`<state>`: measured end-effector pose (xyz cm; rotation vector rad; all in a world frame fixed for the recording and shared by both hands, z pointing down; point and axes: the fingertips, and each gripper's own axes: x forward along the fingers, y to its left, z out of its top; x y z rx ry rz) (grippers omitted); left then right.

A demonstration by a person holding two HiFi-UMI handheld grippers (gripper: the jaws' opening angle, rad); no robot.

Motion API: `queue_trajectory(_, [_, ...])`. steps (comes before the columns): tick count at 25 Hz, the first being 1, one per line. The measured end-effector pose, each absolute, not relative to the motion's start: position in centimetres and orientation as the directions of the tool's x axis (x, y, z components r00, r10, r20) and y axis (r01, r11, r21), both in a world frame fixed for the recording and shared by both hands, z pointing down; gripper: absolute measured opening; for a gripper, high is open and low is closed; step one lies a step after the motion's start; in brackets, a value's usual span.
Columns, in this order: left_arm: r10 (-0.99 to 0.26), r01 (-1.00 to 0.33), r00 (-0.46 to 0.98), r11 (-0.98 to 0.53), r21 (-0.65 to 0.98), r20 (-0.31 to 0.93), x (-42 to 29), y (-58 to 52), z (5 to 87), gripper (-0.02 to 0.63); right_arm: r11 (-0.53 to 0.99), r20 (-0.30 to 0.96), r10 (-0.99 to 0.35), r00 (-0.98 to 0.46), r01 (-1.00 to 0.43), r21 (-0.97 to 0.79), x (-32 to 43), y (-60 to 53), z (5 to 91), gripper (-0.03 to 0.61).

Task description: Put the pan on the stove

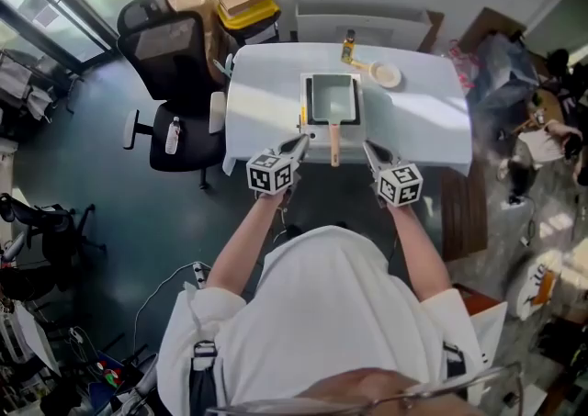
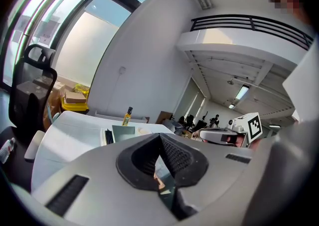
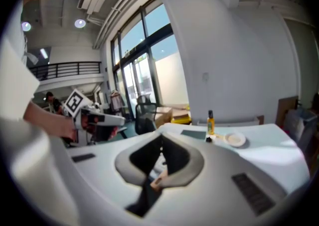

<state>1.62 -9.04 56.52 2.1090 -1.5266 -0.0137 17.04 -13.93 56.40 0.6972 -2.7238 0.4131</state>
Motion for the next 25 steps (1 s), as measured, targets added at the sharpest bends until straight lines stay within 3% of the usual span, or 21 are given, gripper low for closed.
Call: queue_trajectory(25, [-0.895, -0.885, 0.337, -0.194, 0.424, 0.292, 1.8, -9.8, 56.5, 0.028, 0.857, 0.346, -0.398, -0.850, -0.479, -0.189, 17.3, -15.0, 55.9, 0.032])
